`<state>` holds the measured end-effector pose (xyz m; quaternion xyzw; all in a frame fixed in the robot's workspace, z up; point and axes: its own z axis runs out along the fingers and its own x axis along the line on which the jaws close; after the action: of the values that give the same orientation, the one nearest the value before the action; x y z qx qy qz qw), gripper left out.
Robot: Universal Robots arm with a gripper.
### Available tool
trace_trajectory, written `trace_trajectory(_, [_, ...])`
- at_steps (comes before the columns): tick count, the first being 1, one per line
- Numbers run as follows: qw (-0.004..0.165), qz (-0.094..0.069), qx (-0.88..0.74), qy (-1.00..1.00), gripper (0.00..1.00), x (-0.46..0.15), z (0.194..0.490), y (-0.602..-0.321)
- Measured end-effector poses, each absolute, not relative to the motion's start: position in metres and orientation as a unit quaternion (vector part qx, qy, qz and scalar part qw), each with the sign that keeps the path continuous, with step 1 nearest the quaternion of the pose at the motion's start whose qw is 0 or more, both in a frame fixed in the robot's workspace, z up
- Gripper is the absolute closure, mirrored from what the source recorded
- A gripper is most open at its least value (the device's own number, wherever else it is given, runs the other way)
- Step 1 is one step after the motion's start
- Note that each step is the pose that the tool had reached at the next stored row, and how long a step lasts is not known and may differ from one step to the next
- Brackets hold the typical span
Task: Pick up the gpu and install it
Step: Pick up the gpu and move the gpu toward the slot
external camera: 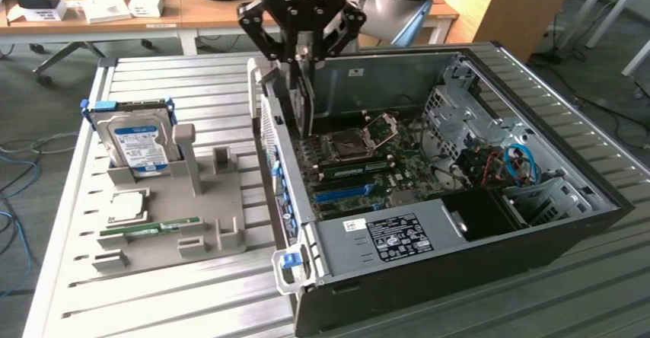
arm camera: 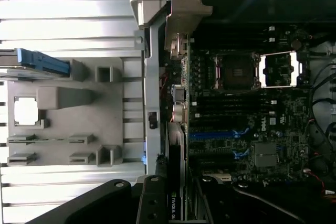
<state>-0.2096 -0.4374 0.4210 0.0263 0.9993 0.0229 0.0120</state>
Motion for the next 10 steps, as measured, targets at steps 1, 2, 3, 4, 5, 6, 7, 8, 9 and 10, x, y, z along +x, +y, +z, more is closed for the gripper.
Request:
trace_trajectory(1, [0.012,0.023,0.026,0.999,0.74,-0.206,0.421,-0.437])
trace_trajectory(2, [0.012,0.023,0.026,0.999,0.74,-0.202,0.421,-0.437])
trace_trajectory(3, [0.012,0.023,0.026,0.999,0.74,-0.198,0.421,-0.437])
trace_trajectory(4, [0.012,0.023,0.026,0.999,0.74,-0.194,0.421,-0.437])
trace_trajectory(5, [0.012,0.023,0.026,0.999,0.74,-0.19,0.421,-0.437])
trace_trajectory(6, [0.012,0.023,0.026,0.999,0.74,-0.187,0.421,-0.437])
trace_trajectory(7, [0.012,0.023,0.026,0.999,0.74,-0.183,0.421,-0.437])
trace_trajectory(8, [0.012,0.023,0.026,0.999,0.74,-0.179,0.421,-0.437])
trace_trajectory(9, [0.012,0.023,0.026,0.999,0.74,-0.175,0.421,-0.437])
trace_trajectory(10, [0.012,0.023,0.026,0.999,0.74,-0.172,0.421,-0.437])
